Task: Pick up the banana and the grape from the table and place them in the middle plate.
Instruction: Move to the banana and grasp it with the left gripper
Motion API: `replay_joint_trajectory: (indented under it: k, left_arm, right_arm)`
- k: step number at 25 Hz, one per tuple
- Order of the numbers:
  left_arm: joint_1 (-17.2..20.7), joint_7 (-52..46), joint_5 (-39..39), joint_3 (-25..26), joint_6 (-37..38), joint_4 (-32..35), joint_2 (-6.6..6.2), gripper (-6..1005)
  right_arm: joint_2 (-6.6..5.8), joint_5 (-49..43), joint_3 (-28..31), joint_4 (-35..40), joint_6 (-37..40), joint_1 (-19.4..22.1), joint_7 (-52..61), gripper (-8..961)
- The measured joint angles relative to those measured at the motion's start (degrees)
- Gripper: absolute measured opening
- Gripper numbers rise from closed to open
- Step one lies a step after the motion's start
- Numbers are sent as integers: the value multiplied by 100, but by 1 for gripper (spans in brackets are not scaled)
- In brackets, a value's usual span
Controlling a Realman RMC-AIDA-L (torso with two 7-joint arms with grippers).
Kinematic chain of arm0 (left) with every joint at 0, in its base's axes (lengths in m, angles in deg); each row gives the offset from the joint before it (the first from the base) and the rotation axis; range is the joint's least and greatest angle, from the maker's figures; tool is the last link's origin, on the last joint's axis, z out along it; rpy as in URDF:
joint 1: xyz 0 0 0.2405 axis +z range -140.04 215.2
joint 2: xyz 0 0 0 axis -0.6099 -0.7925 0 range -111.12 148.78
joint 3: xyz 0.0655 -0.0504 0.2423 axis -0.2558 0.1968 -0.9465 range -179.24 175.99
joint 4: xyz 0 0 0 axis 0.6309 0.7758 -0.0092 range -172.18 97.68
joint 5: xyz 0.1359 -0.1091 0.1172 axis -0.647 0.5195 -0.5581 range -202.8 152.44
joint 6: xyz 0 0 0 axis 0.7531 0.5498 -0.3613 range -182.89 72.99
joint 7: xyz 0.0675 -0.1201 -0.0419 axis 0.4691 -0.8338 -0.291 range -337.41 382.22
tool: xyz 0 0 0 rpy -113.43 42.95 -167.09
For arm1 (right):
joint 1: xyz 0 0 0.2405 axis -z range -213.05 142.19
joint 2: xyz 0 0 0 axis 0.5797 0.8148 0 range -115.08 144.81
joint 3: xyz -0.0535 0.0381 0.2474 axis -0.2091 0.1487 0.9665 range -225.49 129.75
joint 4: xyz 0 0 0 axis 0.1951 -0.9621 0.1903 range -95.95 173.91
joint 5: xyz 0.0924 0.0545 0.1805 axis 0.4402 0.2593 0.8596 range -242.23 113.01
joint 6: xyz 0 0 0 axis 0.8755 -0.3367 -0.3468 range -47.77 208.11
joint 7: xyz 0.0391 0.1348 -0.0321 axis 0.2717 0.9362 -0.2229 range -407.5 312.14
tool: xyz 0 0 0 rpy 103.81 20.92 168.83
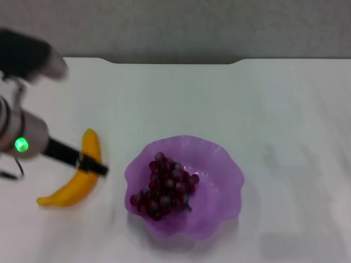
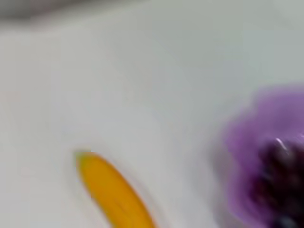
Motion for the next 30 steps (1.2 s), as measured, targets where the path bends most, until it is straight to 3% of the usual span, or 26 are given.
replay_joint_trajectory:
  k: [1,3,8,12,16,25,29,30]
  left_arm:
    - [48,-25,-111,49,190,-26,153,787]
    - [221,-135,-643,109,299,-223,340,786]
    - [457,-331,-1467,407,111,-742,380,786]
    - [484,-423,-1958,614,-83,-505,422,785]
    - [431,-498,-2471,592,-214,-231,635,784]
    - [444,-580,-2870,357,-223,-58,867,783]
    - [280,-601,-3141,234,-299,522,1117,782]
    - [280,-601,-3141,234,-299,522,1117,782]
  right_arm:
    - [0,0,-11,-1,-1,-2,0,889]
    - [0,4,-38,-9,-3,-3,1,889]
    - [0,20,-57,-46,-6,-4,8,888]
    - [0,11,-62,-43,-6,-3,12,888]
    - [1,5,-65,-39,-1,-5,23,888]
    - [9,5,-66,-59,3,-54,27,887]
    - [9,4,-72,-60,3,-62,78,887]
    - [9,4,-72,-60,3,-62,78,887]
